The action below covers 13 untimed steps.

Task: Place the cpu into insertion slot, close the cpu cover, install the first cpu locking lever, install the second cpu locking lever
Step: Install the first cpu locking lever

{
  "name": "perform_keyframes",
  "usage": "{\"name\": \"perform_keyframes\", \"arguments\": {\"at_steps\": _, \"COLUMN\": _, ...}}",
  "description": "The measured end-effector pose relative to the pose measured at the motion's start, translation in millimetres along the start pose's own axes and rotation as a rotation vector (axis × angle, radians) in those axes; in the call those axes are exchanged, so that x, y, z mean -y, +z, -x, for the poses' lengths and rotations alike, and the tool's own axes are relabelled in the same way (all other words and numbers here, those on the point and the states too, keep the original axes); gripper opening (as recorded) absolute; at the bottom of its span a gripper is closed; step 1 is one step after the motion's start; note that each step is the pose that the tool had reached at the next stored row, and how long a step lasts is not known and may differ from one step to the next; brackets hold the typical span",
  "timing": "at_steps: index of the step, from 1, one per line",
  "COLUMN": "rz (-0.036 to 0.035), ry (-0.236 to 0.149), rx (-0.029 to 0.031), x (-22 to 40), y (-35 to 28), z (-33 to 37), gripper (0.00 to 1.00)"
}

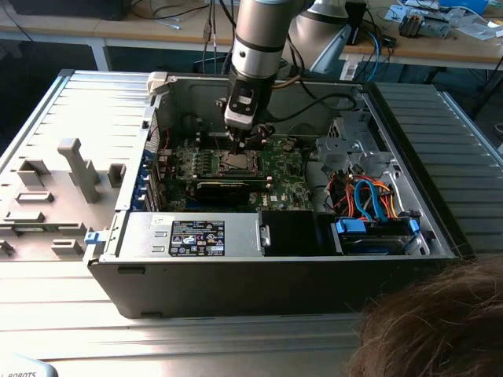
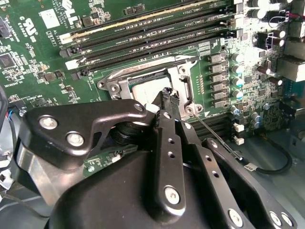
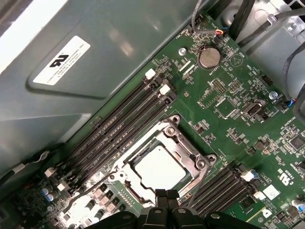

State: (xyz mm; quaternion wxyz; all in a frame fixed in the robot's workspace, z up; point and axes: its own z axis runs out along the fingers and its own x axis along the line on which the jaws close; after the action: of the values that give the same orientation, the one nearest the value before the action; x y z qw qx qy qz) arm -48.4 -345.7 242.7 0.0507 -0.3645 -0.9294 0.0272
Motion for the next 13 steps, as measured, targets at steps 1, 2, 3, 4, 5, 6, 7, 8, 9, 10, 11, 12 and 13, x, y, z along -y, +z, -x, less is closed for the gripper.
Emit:
{"name": "perform_keyframes", "arguments": {"at_steps": 1, "rz": -0.0005, "ry": -0.006, "rx": 0.0006, "x": 0.0, "y": 0.0, "z": 0.0, "gripper": 0.11}}
{"name": "perform_keyframes", "arguments": {"at_steps": 2, "rz": -0.0008, "ry": -0.010, "rx": 0.0009, "x": 0.0, "y": 0.0, "z": 0.0, "gripper": 0.11}}
{"name": "perform_keyframes", "arguments": {"at_steps": 3, "rz": -0.0011, "ry": -0.014, "rx": 0.0012, "x": 0.0, "y": 0.0, "z": 0.0, "gripper": 0.11}}
{"name": "perform_keyframes", "arguments": {"at_steps": 4, "rz": -0.0019, "ry": -0.024, "rx": 0.0021, "x": 0.0, "y": 0.0, "z": 0.0, "gripper": 0.11}}
{"name": "perform_keyframes", "arguments": {"at_steps": 5, "rz": -0.0022, "ry": -0.029, "rx": 0.0025, "x": 0.0, "y": 0.0, "z": 0.0, "gripper": 0.11}}
{"name": "perform_keyframes", "arguments": {"at_steps": 6, "rz": -0.0025, "ry": -0.032, "rx": 0.0029, "x": 0.0, "y": 0.0, "z": 0.0, "gripper": 0.11}}
{"name": "perform_keyframes", "arguments": {"at_steps": 7, "rz": -0.0027, "ry": -0.036, "rx": 0.0032, "x": 0.0, "y": 0.0, "z": 0.0, "gripper": 0.11}}
{"name": "perform_keyframes", "arguments": {"at_steps": 8, "rz": -0.0030, "ry": -0.040, "rx": 0.0035, "x": 0.0, "y": 0.0, "z": 0.0, "gripper": 0.11}}
{"name": "perform_keyframes", "arguments": {"at_steps": 9, "rz": -0.0034, "ry": -0.044, "rx": 0.0038, "x": 0.0, "y": 0.0, "z": 0.0, "gripper": 0.11}}
{"name": "perform_keyframes", "arguments": {"at_steps": 10, "rz": -0.0036, "ry": -0.047, "rx": 0.0042, "x": 0.0, "y": 0.0, "z": 0.0, "gripper": 0.11}}
{"name": "perform_keyframes", "arguments": {"at_steps": 11, "rz": -0.0040, "ry": -0.052, "rx": 0.0046, "x": 0.0, "y": 0.0, "z": 0.0, "gripper": 0.11}}
{"name": "perform_keyframes", "arguments": {"at_steps": 12, "rz": -0.0042, "ry": -0.056, "rx": 0.0050, "x": 0.0, "y": 0.0, "z": 0.0, "gripper": 0.11}}
{"name": "perform_keyframes", "arguments": {"at_steps": 13, "rz": -0.0047, "ry": -0.063, "rx": 0.0055, "x": 0.0, "y": 0.0, "z": 0.0, "gripper": 0.11}}
